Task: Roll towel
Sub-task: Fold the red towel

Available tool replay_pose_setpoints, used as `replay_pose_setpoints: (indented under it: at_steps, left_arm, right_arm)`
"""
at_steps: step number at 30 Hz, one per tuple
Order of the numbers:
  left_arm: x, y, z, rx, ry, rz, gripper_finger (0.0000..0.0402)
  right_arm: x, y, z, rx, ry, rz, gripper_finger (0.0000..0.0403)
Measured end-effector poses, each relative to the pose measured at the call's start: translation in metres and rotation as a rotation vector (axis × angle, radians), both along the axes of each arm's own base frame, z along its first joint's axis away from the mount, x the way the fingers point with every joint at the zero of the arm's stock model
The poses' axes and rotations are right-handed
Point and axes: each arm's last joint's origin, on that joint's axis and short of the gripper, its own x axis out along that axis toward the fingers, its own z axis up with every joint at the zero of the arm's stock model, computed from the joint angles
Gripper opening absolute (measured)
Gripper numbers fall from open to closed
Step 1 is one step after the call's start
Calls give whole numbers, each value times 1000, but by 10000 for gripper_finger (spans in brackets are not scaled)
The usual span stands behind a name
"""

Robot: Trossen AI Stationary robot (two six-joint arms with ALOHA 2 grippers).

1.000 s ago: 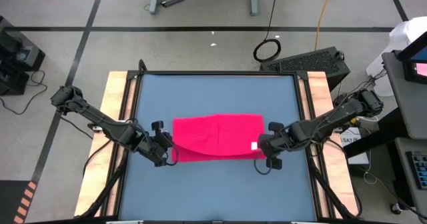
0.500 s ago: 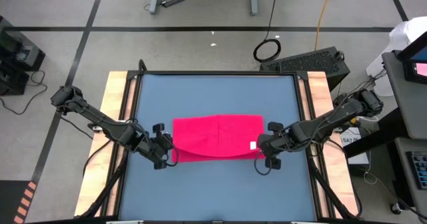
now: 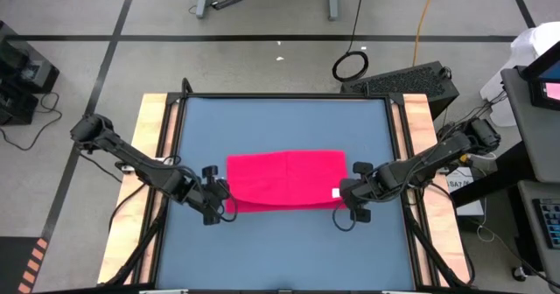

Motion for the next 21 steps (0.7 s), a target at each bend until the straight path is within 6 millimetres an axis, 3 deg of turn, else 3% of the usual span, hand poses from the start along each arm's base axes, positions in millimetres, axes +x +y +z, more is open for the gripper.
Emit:
replay_pose_setpoints:
  at_steps: [21]
  left_arm:
    - [-5,-9,0,-19,20,-75,0]
  right_arm:
    - [4,2,1,45,-32,11,0]
